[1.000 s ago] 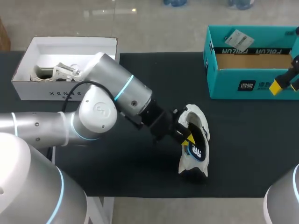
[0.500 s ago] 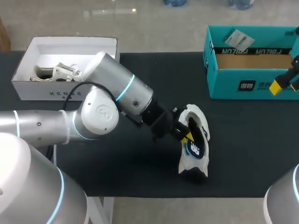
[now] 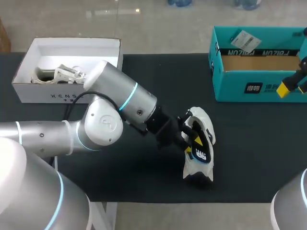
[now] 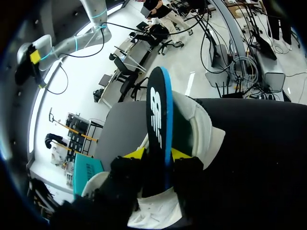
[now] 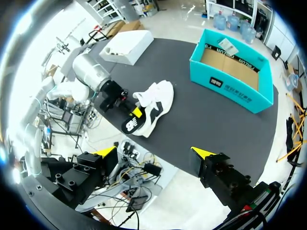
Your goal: Take the shoe out of the shoebox, open the shoe tongue, remove and reinsert the insole, then place the shoe into the shoebox
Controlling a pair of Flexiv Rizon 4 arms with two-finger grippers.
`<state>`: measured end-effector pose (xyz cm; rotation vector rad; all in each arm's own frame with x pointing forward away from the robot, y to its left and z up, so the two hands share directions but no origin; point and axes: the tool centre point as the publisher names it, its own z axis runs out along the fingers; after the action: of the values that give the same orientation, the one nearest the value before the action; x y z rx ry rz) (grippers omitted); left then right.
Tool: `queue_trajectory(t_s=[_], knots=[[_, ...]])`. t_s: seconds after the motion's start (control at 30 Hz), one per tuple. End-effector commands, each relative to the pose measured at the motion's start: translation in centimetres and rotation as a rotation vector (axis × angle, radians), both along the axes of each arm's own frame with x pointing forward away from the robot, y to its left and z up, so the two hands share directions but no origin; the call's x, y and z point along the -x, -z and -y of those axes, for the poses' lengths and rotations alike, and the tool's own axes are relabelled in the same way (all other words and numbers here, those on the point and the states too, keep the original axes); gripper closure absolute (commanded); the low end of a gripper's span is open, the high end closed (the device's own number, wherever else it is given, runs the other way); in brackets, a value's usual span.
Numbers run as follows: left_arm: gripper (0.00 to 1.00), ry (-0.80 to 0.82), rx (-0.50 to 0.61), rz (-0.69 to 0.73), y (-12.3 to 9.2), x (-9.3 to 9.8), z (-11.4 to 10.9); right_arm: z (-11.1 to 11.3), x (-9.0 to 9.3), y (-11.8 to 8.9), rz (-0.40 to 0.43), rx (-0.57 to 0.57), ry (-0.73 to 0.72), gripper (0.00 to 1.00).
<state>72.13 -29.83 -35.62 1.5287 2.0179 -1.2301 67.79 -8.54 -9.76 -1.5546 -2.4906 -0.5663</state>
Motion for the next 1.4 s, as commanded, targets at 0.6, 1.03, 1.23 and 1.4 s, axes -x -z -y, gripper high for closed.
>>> queue_trajectory(t_s=[0.6,1.03,1.23,1.4], knots=[[0.76,0.047,0.04,-0.022,-1.5,2.2,1.2,-0.1,-0.3,0.0,-0.006,0.003,-0.001,0.0],[1.0,0.082,-0.006,0.046,-1.1,0.8,1.0,-0.1,-0.3,0.0,-0.006,0.003,-0.001,0.0],[1.0,0.07,-0.043,0.085,0.1,-0.6,0.8,-0.1,-0.3,0.0,-0.006,0.003,-0.001,0.0],[1.0,0.069,-0.064,0.061,1.9,0.0,0.6,-0.1,-0.3,0.0,-0.006,0.003,-0.001,0.0]])
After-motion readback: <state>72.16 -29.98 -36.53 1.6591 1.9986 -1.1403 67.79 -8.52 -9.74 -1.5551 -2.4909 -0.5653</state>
